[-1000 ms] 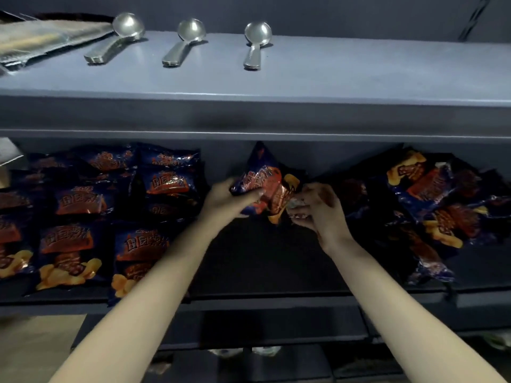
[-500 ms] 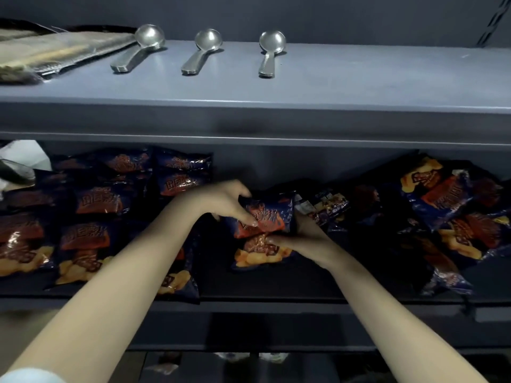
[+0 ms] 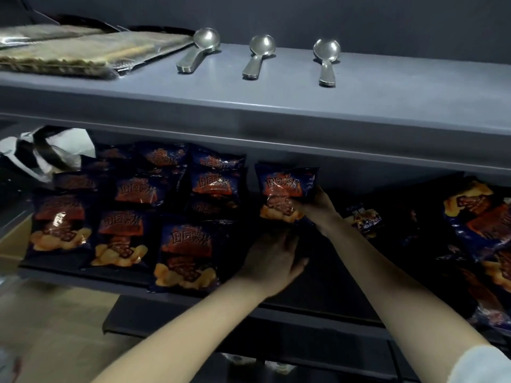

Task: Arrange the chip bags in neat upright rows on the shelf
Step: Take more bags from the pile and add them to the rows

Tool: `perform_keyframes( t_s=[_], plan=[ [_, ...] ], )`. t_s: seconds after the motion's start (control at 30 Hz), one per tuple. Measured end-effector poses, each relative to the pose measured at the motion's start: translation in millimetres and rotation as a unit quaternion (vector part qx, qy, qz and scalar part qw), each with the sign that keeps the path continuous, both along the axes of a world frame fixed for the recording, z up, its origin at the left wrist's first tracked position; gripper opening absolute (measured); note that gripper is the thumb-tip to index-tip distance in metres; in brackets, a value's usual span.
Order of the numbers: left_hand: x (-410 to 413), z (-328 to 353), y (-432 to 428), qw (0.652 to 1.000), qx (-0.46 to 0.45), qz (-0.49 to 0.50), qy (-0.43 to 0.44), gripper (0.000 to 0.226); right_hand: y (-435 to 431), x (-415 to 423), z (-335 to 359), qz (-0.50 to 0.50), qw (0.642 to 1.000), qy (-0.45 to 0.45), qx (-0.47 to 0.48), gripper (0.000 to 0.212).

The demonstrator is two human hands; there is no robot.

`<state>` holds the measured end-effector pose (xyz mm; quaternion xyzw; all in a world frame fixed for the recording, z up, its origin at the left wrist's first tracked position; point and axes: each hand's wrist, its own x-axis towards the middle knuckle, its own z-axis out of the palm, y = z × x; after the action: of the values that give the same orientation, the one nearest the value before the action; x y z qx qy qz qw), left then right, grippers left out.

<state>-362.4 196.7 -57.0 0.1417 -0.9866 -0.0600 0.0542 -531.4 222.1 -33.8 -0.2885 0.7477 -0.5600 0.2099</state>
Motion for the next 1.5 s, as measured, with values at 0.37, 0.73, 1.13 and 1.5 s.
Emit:
perform_keyframes(
  t_s=[0.37,0.73,1.13,1.5],
  plan=[
    [-6.0,-64.4,-5.3,0.998,0.048,0.046,-0.021,0.069,-56.4,-9.8,-36.2,-0.102,0.991,0.006,0.086,0.067],
    [-0.9,-64.4,-3.9,0.996,0.08,0.05,-0.006,0.066,-58.2,18.7,-41.9,-0.175,0.98,0.089,0.018,0.066],
    [43.7,-8.9,5.5,0.985,-0.089,-0.031,0.144,0.04,2.2,58.6,-6.3,-0.094,0.96,0.237,-0.112,0.043],
    [151.4,-20.6,-40.3,0.948,-0.001,0.247,0.2,0.072,-26.4,162.6,-38.3,0.098,0.983,-0.125,-0.089,0.083]
  ],
)
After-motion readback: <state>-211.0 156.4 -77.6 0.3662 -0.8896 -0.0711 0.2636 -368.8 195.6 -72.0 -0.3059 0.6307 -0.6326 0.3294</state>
